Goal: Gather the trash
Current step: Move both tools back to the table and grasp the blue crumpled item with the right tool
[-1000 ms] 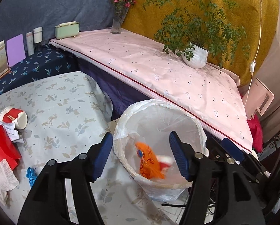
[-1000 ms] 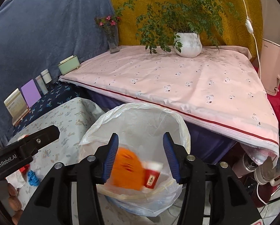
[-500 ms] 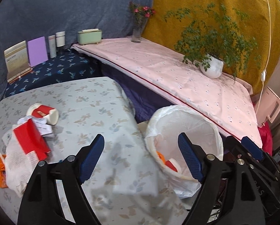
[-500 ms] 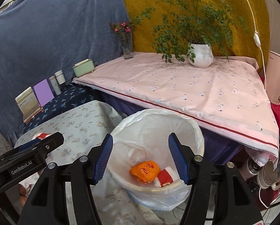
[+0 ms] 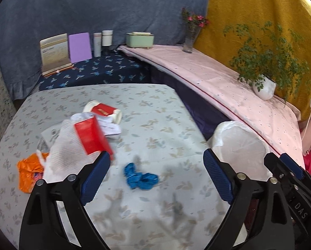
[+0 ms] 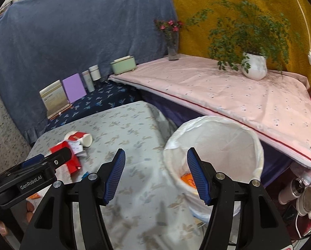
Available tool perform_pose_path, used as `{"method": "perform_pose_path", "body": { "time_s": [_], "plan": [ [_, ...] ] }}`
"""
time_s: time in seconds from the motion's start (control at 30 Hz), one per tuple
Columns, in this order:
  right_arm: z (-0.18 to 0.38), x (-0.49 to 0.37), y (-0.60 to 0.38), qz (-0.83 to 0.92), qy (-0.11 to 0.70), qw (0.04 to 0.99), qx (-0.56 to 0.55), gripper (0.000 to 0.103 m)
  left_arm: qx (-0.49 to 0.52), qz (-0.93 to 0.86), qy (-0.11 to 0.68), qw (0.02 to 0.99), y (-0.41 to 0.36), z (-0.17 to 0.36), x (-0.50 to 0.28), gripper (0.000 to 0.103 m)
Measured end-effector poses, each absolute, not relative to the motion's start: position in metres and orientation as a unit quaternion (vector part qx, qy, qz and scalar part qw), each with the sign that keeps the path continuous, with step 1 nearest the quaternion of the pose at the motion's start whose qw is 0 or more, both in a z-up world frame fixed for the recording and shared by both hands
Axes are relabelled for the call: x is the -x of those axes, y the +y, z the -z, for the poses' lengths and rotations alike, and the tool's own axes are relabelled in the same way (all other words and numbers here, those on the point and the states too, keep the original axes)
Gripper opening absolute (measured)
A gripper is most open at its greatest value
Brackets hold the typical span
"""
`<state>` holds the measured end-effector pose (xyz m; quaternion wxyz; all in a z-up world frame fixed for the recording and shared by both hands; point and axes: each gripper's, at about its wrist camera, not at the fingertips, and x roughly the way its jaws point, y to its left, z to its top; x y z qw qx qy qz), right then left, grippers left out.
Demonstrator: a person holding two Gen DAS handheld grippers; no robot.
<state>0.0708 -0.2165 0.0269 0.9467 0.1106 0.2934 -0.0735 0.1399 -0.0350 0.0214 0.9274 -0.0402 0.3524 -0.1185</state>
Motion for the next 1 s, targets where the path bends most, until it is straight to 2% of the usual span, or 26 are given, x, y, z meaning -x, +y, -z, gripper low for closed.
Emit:
{"method": "perform_pose_path", "body": {
  "time_s": [0.27,0.53,1.0],
  "plan": [
    [-0.018,-0.079,-0.173,0.037,0.311,0.945,-0.098,0.06,0.055,0.074,0.366,0.926,0.017,-0.006,-0.139,0.087],
    [-0.002,-0.092,-0.139,0.011,0.334,0.939,-0.085,0.06,0.056,0.035,0.383,0.921,0.06,0.015,-0.135,0.093],
    [0.043,-0.129,-0.099,-0.017,0.382,0.921,-0.076,0.06,0.085,0.003,0.425,0.901,0.106,0.057,-0.142,0.093]
  ]
}}
